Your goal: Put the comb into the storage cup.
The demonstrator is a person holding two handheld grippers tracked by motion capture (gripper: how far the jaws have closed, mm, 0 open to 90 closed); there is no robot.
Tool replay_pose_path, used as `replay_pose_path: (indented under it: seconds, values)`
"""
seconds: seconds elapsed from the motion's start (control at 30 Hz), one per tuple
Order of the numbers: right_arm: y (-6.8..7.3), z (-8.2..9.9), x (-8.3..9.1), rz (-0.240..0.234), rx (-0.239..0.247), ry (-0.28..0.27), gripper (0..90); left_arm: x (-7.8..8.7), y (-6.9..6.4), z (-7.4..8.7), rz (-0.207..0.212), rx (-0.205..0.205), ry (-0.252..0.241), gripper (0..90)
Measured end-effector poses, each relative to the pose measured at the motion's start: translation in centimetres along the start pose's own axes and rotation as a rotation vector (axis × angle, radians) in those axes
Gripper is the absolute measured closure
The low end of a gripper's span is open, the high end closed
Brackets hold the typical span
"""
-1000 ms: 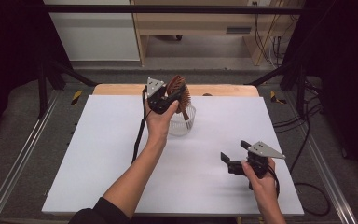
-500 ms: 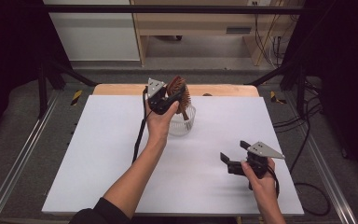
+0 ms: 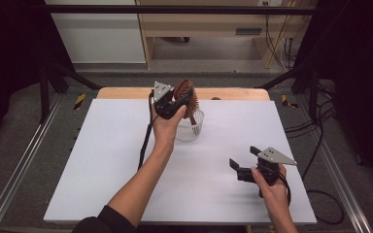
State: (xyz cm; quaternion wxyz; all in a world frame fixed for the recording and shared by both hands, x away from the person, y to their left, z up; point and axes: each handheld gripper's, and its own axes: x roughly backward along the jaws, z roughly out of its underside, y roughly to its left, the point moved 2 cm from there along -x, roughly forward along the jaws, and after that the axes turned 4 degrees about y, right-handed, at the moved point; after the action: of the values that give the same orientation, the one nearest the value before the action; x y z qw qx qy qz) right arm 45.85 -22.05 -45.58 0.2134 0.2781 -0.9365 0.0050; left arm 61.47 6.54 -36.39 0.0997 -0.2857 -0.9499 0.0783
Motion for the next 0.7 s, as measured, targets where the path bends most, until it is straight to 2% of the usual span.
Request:
replay_pose_path:
  seconds: [0.7]
  values:
    - [0.14,0.05,-0.13,-0.006,0.005,0.005,5.2,0.20,0.67,0.15,-0.007,-0.010,0.008,49.9]
